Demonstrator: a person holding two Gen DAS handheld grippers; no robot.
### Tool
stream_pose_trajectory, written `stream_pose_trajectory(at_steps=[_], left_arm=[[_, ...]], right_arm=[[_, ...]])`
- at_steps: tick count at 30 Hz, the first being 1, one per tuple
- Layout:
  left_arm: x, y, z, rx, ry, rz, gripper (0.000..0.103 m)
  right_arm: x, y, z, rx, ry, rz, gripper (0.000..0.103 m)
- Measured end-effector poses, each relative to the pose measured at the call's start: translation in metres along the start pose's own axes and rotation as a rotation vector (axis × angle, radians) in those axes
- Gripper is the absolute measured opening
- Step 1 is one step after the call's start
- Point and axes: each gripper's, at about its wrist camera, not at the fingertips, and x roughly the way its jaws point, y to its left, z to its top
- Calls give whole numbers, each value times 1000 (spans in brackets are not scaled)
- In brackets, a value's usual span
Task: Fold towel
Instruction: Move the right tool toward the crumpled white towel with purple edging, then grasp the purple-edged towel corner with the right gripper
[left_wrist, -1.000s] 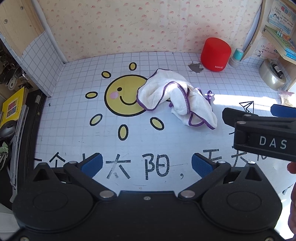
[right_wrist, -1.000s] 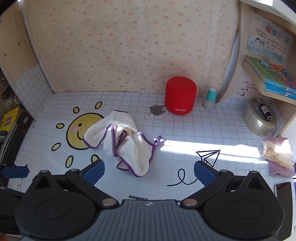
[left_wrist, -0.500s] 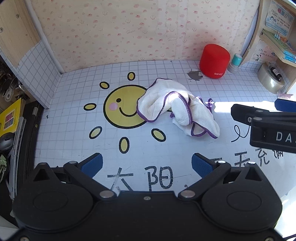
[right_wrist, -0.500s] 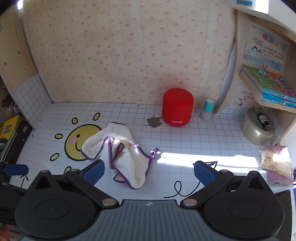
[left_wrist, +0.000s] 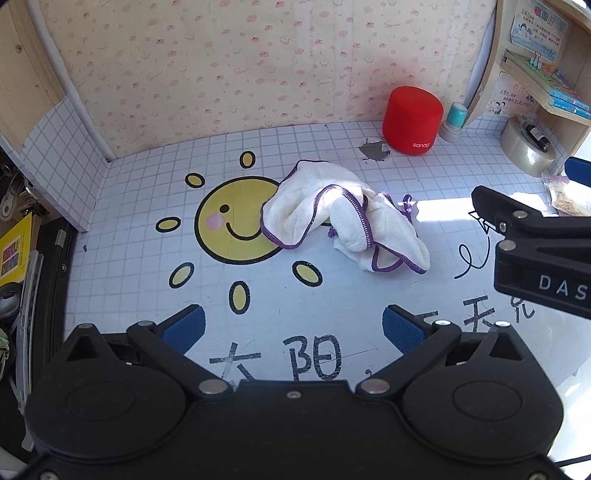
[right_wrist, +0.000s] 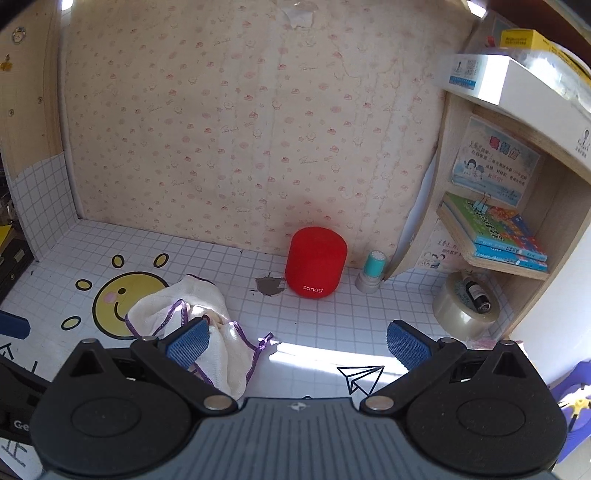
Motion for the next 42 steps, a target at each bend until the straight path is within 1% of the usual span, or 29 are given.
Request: stream_pose_trajectory(at_steps=[3, 7, 11, 13, 16, 17, 19, 20, 22, 23, 24, 25, 27, 28, 29, 30, 31, 32, 33, 34, 35, 36, 37, 38, 42], left_arm=[[4, 3, 0, -31, 22, -26, 102], [7, 0, -2, -17, 33, -6, 102], [6, -5, -3, 18, 8, 27, 101], [6, -8, -3, 34, 1, 39, 100], [6, -8, -1, 39, -1, 33, 99], [6, -8, 0, 39, -3, 28, 98], [6, -8, 0, 42, -6, 28, 96], [6, -8, 0, 43, -7, 28, 94], [7, -8, 0, 40, -6, 21, 85], [7, -8, 1, 36, -2, 16, 76], [8, -8, 1, 30, 6, 14, 69], [9, -8, 1, 26, 12, 12, 68], [11, -8, 1, 26, 17, 4, 62], [11, -9, 0, 28, 17, -2, 60], [11, -9, -1, 30, 16, -8, 55], [11, -10, -1, 31, 15, -14, 48], [11, -10, -2, 33, 15, -20, 43], [12, -10, -2, 35, 19, -25, 27], [13, -10, -2, 37, 22, -30, 15], [14, -10, -2, 39, 22, -35, 13], [14, -10, -2, 42, 15, -39, 8], [14, -11, -3, 45, 9, -42, 6], [13, -11, -3, 47, 6, -44, 6], [13, -11, -3, 49, 3, -47, 1], [13, -11, -3, 55, -32, -79, 0]], right_arm=[[7, 0, 0, 6, 48, 30, 103], [16, 0, -1, 14, 111, 69, 103], [25, 0, -2, 21, 175, 109, 103], [28, -7, -2, 67, 196, 130, 103], [33, -17, -3, 136, 228, 161, 103], [36, -12, 0, 147, 236, 176, 103], [37, -13, 2, 155, 236, 174, 103], [37, -13, 2, 149, 233, 169, 103], [38, -11, 5, 125, 241, 166, 103], [38, -11, 5, 121, 237, 172, 103], [37, -11, 6, 124, 227, 179, 103], [37, -11, 7, 124, 220, 188, 103], [36, -10, 7, 120, 208, 215, 103], [36, -10, 7, 122, 202, 229, 99], [36, -10, 7, 124, 194, 244, 91], [36, -10, 7, 125, 192, 251, 86], [37, -9, 6, 125, 191, 258, 73], [39, -10, 5, 129, 191, 279, 54], [40, -9, 6, 130, 194, 284, 44], [41, -9, 6, 131, 196, 289, 31], [42, -8, 7, 132, 198, 295, 15], [44, -8, 7, 133, 200, 300, 4], [45, -8, 8, 134, 202, 305, 0], [46, -7, 8, 135, 205, 311, 0], [52, -6, 10, 139, 213, 332, 0]])
